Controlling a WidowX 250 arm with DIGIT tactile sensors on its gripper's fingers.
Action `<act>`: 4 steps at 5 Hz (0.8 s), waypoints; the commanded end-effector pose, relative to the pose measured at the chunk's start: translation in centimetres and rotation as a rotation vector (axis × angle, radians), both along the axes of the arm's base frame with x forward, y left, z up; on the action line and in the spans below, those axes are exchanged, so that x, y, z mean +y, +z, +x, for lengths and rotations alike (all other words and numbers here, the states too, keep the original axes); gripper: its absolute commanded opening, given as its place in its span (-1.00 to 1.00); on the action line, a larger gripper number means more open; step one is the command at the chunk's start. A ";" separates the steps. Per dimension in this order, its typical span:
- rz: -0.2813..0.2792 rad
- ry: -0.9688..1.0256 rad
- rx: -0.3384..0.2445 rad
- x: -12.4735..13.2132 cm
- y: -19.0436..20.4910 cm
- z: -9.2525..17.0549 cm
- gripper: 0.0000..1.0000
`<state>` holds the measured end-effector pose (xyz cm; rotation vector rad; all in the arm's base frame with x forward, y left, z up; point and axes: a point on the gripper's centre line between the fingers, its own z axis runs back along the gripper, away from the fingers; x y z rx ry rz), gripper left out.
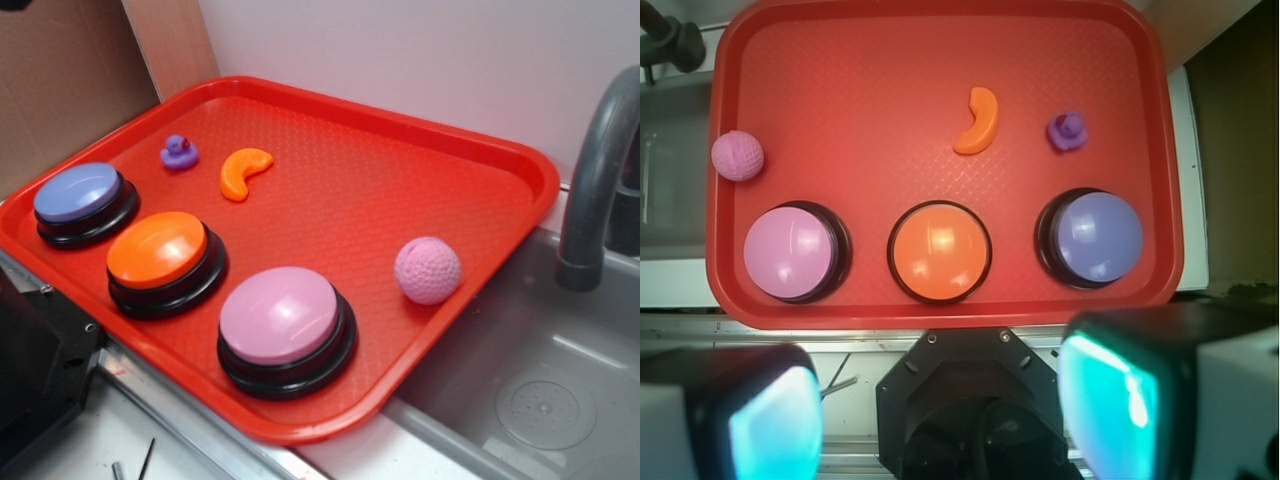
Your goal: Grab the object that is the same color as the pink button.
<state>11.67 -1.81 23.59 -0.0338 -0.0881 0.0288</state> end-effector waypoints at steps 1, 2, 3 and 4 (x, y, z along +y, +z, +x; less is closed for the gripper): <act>0.000 0.000 0.000 0.0 0.0 0.0 1.00; 0.019 -0.134 -0.031 -0.8 -0.4 1.3 1.00; 0.012 -0.369 -0.091 -2.0 -1.1 2.9 1.00; -0.054 -0.585 -0.104 -3.1 -2.4 4.4 1.00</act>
